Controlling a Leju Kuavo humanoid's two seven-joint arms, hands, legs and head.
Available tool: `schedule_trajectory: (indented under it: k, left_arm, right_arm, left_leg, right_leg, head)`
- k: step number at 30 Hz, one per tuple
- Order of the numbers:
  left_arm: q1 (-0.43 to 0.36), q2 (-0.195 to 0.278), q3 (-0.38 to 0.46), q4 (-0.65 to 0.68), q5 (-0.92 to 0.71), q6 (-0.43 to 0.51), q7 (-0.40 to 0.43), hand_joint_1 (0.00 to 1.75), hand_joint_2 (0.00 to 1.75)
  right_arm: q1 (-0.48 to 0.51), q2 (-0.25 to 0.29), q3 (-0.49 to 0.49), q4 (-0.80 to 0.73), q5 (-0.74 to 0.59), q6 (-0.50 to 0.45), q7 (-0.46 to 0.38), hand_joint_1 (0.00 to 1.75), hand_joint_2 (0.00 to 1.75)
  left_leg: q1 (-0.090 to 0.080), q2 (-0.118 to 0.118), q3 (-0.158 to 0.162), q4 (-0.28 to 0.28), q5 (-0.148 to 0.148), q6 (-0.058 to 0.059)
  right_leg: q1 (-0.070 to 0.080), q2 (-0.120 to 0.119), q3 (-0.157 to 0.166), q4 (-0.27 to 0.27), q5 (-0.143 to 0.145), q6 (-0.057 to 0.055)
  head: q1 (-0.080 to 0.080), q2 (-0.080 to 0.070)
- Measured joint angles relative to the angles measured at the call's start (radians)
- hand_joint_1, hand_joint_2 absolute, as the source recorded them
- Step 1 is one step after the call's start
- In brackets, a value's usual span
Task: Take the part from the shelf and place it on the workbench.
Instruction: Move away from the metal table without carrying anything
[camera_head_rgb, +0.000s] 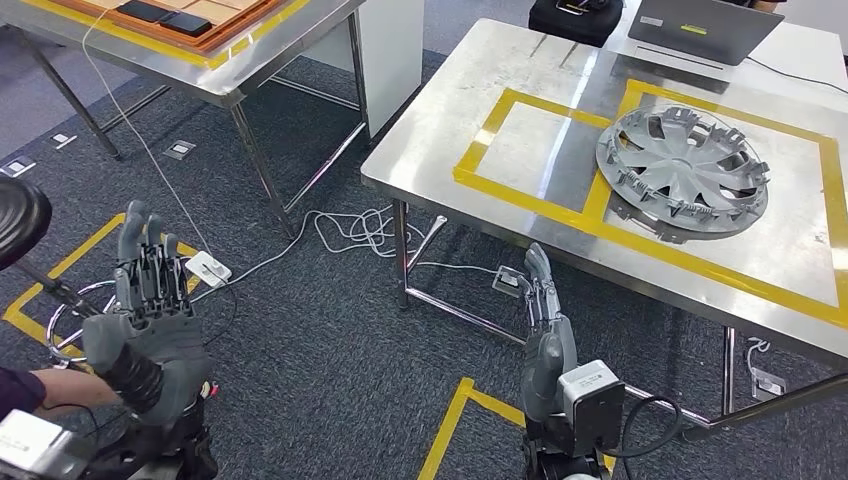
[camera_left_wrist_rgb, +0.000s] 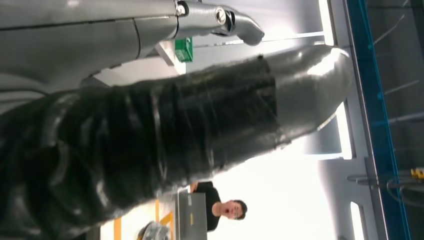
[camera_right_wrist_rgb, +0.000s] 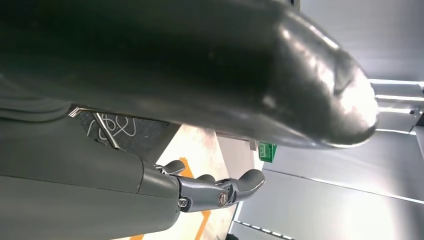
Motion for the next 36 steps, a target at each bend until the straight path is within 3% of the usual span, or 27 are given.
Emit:
schedule_trajectory:
  k: [2,3,6,8,10,12,13,14,16,18,21,22,24,26,27,28,29,32,34,36]
  left_arm:
    - [0.0,0.0,0.0,0.0,0.0,0.001,-0.001,0.0,0.0]
    - [0.0,0.0,0.0,0.0,0.0,0.001,-0.001,0.0,0.0]
    - [0.0,0.0,0.001,0.0,0.001,0.001,-0.002,0.0,0.0]
    - [0.0,0.001,0.002,0.0,0.002,0.001,-0.003,0.0,0.0]
    - [0.001,0.001,0.003,0.0,0.002,0.001,-0.003,0.0,0.0]
    - [0.003,0.001,0.003,0.002,0.003,0.001,-0.003,0.0,0.0]
    - [0.003,0.002,0.003,0.002,0.004,0.001,-0.004,0.0,0.0]
    - [0.003,0.002,0.003,0.003,0.004,0.001,-0.004,0.0,0.0]
    - [0.002,0.001,0.004,0.003,0.005,0.001,-0.004,0.0,0.0]
    - [0.0,0.001,0.005,0.003,0.005,0.001,-0.005,0.0,0.0]
    - [0.0,0.001,0.007,0.003,0.005,0.0,-0.006,0.0,0.0]
    - [0.0,0.001,0.007,0.003,0.005,-0.001,-0.005,0.0,0.0]
    - [-0.001,0.0,0.007,0.003,0.005,-0.002,-0.005,0.0,0.0]
    - [0.0,-0.001,0.007,0.003,0.006,-0.003,-0.005,0.0,0.0]
    - [0.001,-0.001,0.007,0.003,0.006,-0.003,-0.005,0.0,0.0]
    - [0.001,-0.001,0.007,0.003,0.006,-0.003,-0.005,0.0,0.0]
    - [0.001,-0.001,0.007,0.003,0.006,-0.003,-0.005,0.0,0.0]
    - [0.001,-0.001,0.007,0.003,0.006,-0.003,-0.005,0.0,0.0]
    - [0.001,-0.001,0.008,0.003,0.005,-0.003,-0.005,0.0,0.0]
    - [0.001,-0.001,0.008,0.003,0.005,-0.003,-0.005,0.0,0.0]
  right_arm:
    - [-0.001,0.0,-0.001,0.0,0.0,-0.002,0.0,0.0,0.0]
    - [-0.001,0.0,-0.001,0.0,0.0,-0.003,-0.001,0.0,0.0]
    - [-0.001,0.0,-0.002,0.0,-0.002,-0.005,-0.002,0.0,0.0]
    - [-0.001,0.0,-0.002,0.0,-0.005,-0.006,-0.002,0.0,0.0]
    - [0.0,0.001,-0.002,0.0,-0.008,-0.005,-0.003,0.0,0.0]
    - [0.001,0.001,-0.002,0.0,-0.009,-0.006,-0.003,0.0,0.0]
    - [0.002,0.001,-0.003,0.0,-0.01,-0.006,-0.003,0.0,0.0]
    - [0.002,0.001,-0.003,0.0,-0.01,-0.006,-0.003,0.0,0.0]
    - [0.001,0.001,-0.003,0.0,-0.011,-0.006,-0.004,0.0,0.0]
    - [0.0,0.001,-0.003,0.0,-0.011,-0.007,-0.005,0.0,0.0]
    - [-0.001,0.001,-0.003,0.0,-0.01,-0.008,-0.005,0.0,0.0]
    - [-0.001,0.0,-0.003,0.0,-0.01,-0.008,-0.005,0.0,0.0]
    - [-0.002,0.0,-0.004,0.0,-0.009,-0.009,-0.005,0.0,0.0]
    - [-0.001,0.0,-0.004,0.0,-0.009,-0.01,-0.005,0.0,0.0]
    - [0.0,0.0,-0.004,0.0,-0.009,-0.01,-0.005,0.0,0.0]
    - [0.001,0.0,-0.004,0.0,-0.009,-0.011,-0.005,0.0,0.0]
    - [0.001,0.0,-0.004,0.0,-0.009,-0.011,-0.005,0.0,0.0]
    - [-0.001,0.0,-0.005,0.0,-0.008,-0.011,-0.005,0.0,0.0]
    - [-0.002,0.0,-0.005,0.0,-0.008,-0.011,-0.005,0.0,0.0]
    - [-0.002,0.0,-0.005,0.0,-0.008,-0.011,-0.005,0.0,0.0]
  left_leg:
    - [-0.002,0.0,-0.008,0.003,0.009,-0.01]
    - [-0.002,0.0,-0.01,0.003,0.014,-0.017]
    - [0.002,0.0,-0.015,0.001,0.022,-0.036]
    - [0.004,0.0,-0.039,0.047,-0.02,-0.046]
    - [0.004,0.0,-0.086,0.17,-0.099,-0.052]
    - [0.004,0.0,-0.117,0.274,-0.143,-0.055]
    - [0.004,0.0,-0.109,0.275,-0.139,-0.054]
    - [0.004,0.0,-0.079,0.237,-0.12,-0.051]
    - [0.001,-0.003,0.012,0.1,-0.079,-0.039]
    - [-0.003,-0.007,0.069,0.011,-0.066,-0.027]
    - [-0.006,-0.005,0.073,-0.006,-0.054,-0.01]
    - [-0.004,-0.002,0.071,-0.011,-0.046,-0.005]
    - [0.002,0.002,0.064,-0.02,-0.032,0.003]
    - [0.002,0.005,0.046,-0.018,-0.021,0.007]
    - [0.002,0.006,0.036,-0.016,-0.015,0.007]
    - [0.002,0.008,0.026,-0.014,-0.01,0.006]
    - [0.002,0.01,0.017,-0.011,-0.005,0.004]
    - [0.001,0.014,-0.002,-0.003,0.007,-0.007]
    - [0.0,0.018,-0.007,-0.001,0.016,-0.02]
    - [0.002,0.021,-0.008,-0.003,0.023,-0.032]
  right_leg:
    - [0.003,0.001,0.071,-0.119,0.025,-0.007]
    - [0.006,0.001,0.084,-0.145,0.028,-0.013]
    - [0.01,0.0,0.083,-0.155,0.043,-0.033]
    - [0.007,-0.004,0.084,-0.162,0.059,-0.049]
    - [0.007,-0.005,0.072,-0.163,0.073,-0.058]
    - [0.009,-0.004,0.054,-0.161,0.085,-0.06]
    - [0.011,-0.003,0.046,-0.161,0.091,-0.059]
    - [0.012,-0.001,0.04,-0.16,0.095,-0.058]
    - [0.015,0.002,0.032,-0.156,0.102,-0.053]
    - [0.017,0.004,0.023,-0.151,0.108,-0.044]
    - [0.014,0.005,0.012,-0.149,0.119,-0.026]
    - [0.014,0.006,0.004,-0.139,0.11,-0.02]
    - [0.011,0.007,-0.03,-0.066,0.054,-0.007]
    - [0.005,0.007,-0.075,0.065,-0.02,0.004]
    - [0.003,0.007,-0.088,0.112,-0.04,0.007]
    - [0.001,0.007,-0.084,0.126,-0.043,0.009]
    - [0.0,0.006,-0.061,0.099,-0.029,0.009]
    - [0.001,-0.004,0.059,-0.099,0.025,-0.001]
    - [0.006,-0.007,0.084,-0.154,0.03,-0.015]
    - [0.01,-0.003,0.082,-0.157,0.041,-0.03]
  head:
    - [0.003,0.0]
    - [0.003,0.0]
    - [0.002,0.0]
    - [-0.005,0.0]
    - [-0.016,0.0]
    - [-0.024,0.0]
    - [-0.028,0.0]
    - [-0.032,0.0]
    - [-0.039,0.0]
    - [-0.041,0.0]
    - [-0.04,0.0]
    - [-0.039,0.0]
    - [-0.028,0.0]
    - [-0.015,0.0]
    - [-0.01,0.0]
    - [-0.006,0.0]
    - [-0.002,0.0]
    - [0.01,0.0]
    - [0.011,0.0]
    - [0.009,0.0]
